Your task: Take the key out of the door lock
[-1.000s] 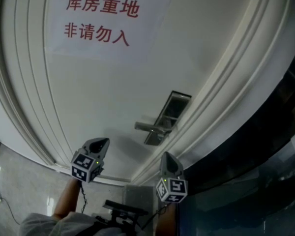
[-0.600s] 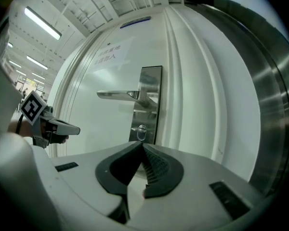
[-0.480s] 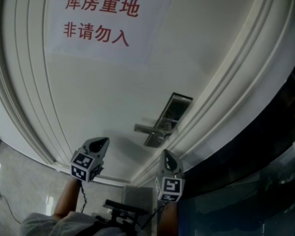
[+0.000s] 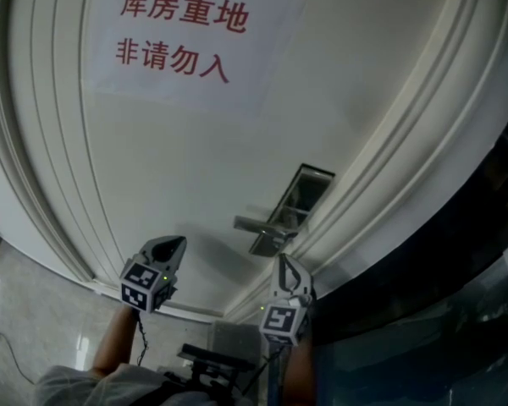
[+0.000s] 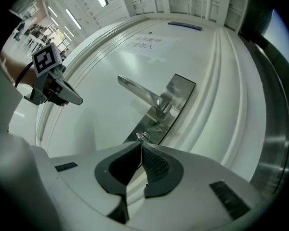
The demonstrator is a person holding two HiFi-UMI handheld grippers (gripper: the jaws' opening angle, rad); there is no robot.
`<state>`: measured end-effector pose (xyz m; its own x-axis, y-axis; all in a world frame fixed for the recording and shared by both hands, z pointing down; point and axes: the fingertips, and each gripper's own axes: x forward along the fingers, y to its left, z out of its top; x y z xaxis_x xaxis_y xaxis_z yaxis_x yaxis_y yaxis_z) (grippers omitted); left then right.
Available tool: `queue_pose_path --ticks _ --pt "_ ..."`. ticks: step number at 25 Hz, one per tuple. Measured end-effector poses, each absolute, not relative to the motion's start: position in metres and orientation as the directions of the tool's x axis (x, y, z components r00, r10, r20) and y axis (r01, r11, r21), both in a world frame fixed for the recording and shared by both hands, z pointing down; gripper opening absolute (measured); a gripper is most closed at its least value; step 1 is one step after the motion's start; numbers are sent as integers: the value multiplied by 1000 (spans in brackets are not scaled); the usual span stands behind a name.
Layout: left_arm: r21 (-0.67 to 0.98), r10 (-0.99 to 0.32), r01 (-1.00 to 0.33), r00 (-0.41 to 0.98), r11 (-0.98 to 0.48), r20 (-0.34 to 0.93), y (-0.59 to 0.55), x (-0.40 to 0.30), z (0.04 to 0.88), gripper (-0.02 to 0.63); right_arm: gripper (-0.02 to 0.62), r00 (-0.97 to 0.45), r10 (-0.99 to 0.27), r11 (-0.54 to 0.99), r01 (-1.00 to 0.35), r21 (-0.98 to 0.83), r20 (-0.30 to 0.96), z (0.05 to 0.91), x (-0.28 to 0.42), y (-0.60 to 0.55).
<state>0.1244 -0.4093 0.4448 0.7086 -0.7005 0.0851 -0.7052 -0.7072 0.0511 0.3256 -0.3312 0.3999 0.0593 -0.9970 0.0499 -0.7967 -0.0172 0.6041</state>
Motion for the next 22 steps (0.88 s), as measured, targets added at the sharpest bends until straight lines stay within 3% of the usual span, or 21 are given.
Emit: queue_pose_path --ticks 12,22 --pt "69 -702 -707 707 -704 82 -414 119 448 5 81 87 -994 15 -539 842 73 394 318 -345" --pt "78 -709 -714 700 -696 83 -419 110 448 5 89 89 -994 14 -469 883 64 390 315 -361"
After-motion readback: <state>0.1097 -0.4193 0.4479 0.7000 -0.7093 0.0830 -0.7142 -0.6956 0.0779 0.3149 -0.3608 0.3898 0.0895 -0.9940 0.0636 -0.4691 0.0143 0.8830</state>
